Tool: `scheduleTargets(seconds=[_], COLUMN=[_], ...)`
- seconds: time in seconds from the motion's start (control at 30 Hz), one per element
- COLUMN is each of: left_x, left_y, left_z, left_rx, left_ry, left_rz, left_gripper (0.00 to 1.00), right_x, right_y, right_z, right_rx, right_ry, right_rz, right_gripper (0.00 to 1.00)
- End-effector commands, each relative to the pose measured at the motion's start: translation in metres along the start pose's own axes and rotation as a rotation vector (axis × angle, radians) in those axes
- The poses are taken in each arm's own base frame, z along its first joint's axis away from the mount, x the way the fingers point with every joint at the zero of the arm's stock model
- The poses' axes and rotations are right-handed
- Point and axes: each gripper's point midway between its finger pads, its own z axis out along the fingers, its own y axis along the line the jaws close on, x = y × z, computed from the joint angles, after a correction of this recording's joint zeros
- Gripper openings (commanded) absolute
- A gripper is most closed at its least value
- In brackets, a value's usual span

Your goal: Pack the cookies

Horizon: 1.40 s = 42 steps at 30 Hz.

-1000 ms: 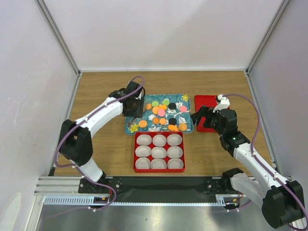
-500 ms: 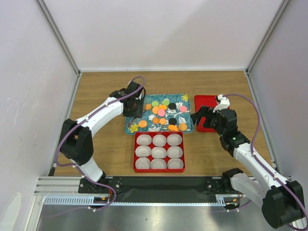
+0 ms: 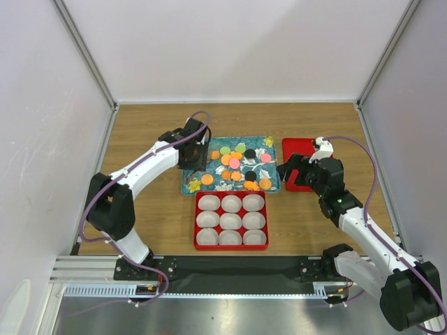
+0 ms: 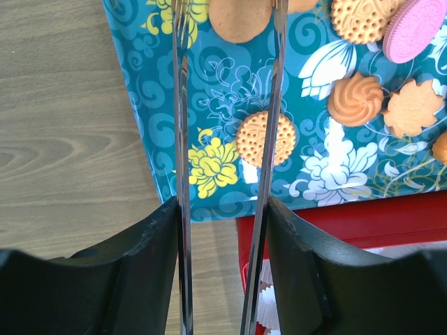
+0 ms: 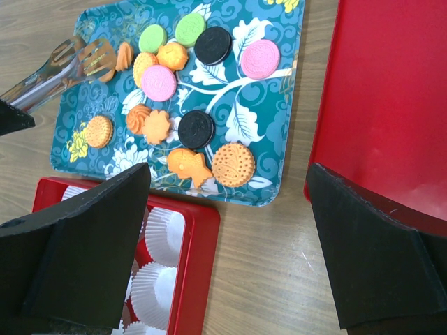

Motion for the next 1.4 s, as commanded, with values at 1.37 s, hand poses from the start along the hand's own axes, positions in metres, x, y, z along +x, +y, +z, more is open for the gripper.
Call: scheduleTargets(seconds=[1.37], left_x=[-0.005], left_y=[-0.005], left_z=[-0.001], left_rx=[0.014], left_ry=[-0.021], left_rz=[0.0], left_gripper=[0.45], right_x=[-0.012], right_y=[0.005], right_z=[0.001], right_rx=[-0.021], right_ry=[-0.035], right_rz=[-0.016], right_gripper=[1.0])
